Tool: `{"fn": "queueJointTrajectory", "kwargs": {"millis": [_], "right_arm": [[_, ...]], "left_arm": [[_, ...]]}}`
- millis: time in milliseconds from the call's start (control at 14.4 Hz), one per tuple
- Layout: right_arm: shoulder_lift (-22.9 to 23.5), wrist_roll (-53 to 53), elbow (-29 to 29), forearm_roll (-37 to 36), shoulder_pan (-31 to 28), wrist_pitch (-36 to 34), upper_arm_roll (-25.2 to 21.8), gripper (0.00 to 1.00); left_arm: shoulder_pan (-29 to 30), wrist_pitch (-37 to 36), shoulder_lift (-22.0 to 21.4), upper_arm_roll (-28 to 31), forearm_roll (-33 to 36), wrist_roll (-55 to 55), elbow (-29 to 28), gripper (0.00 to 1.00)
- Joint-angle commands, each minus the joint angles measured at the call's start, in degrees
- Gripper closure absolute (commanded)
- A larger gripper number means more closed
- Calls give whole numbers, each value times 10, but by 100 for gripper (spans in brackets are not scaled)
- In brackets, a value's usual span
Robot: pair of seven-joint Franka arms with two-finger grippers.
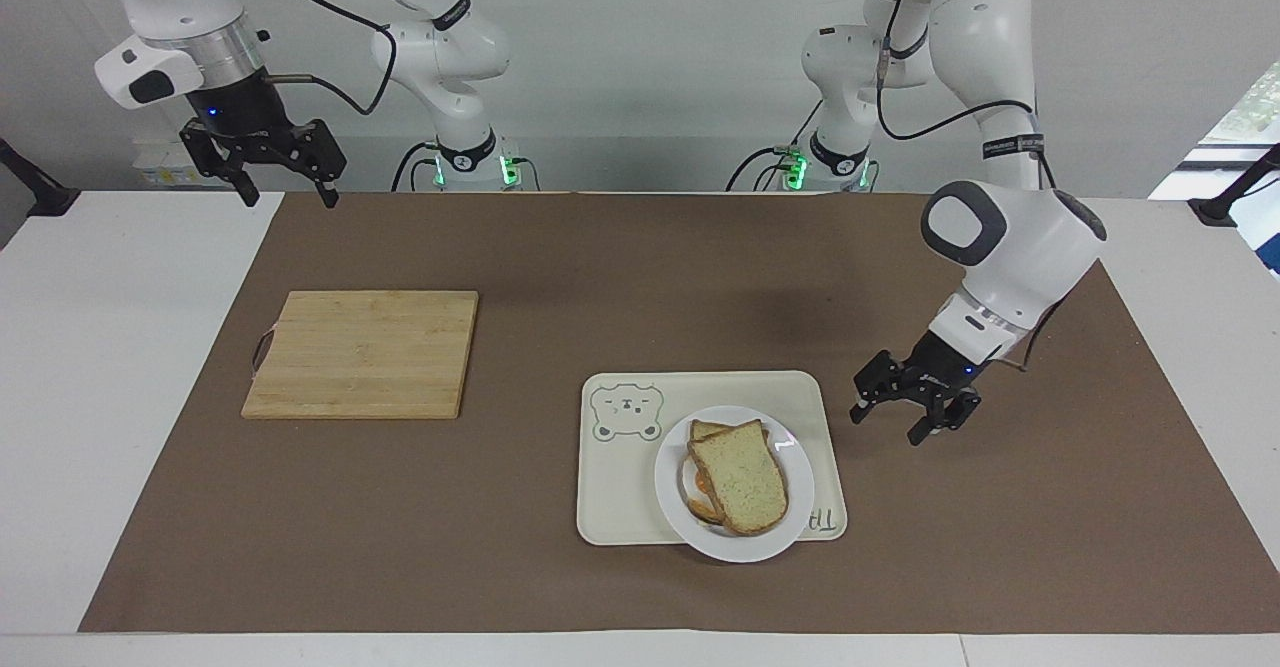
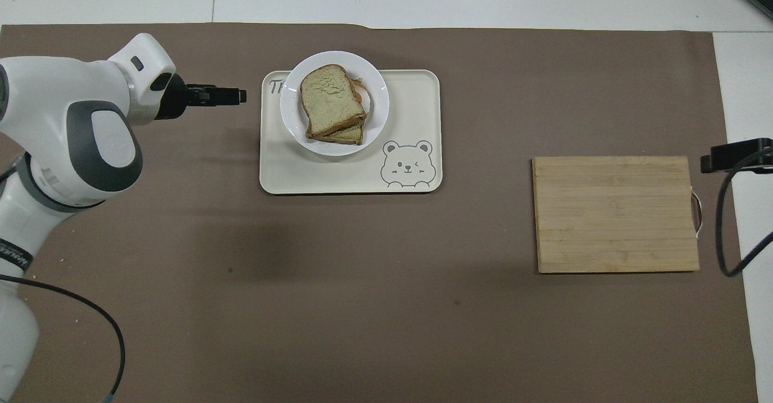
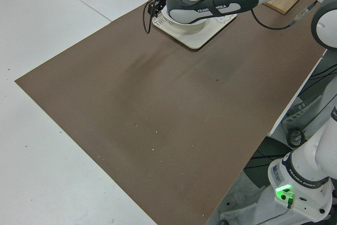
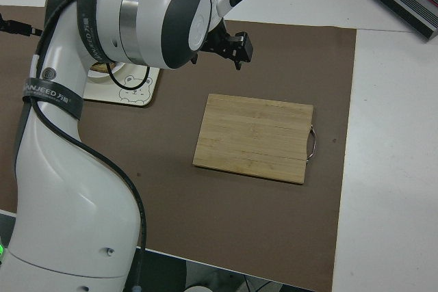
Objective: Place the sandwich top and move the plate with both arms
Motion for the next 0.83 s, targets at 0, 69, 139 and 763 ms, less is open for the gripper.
{"fn": "queueJointTrajectory", "kwargs": {"millis": [0,69,139,763], "right_arm": [[-8,-8,-5,-5,-3,-6,2,0],[-8,-8,-5,-5,-3,-6,2,0],[-8,-8,-5,-5,-3,-6,2,0],[-8,-8,-5,-5,-3,-6,2,0]], "left_arm": [[-2,-160,-45,64,122,-15,80,0],[-1,-225,-47,75,161,-14,123,0],[-1,-276,-49,81,191,-12,153,0],[-5,-543,-165,106,232,-10,216,0]]}}
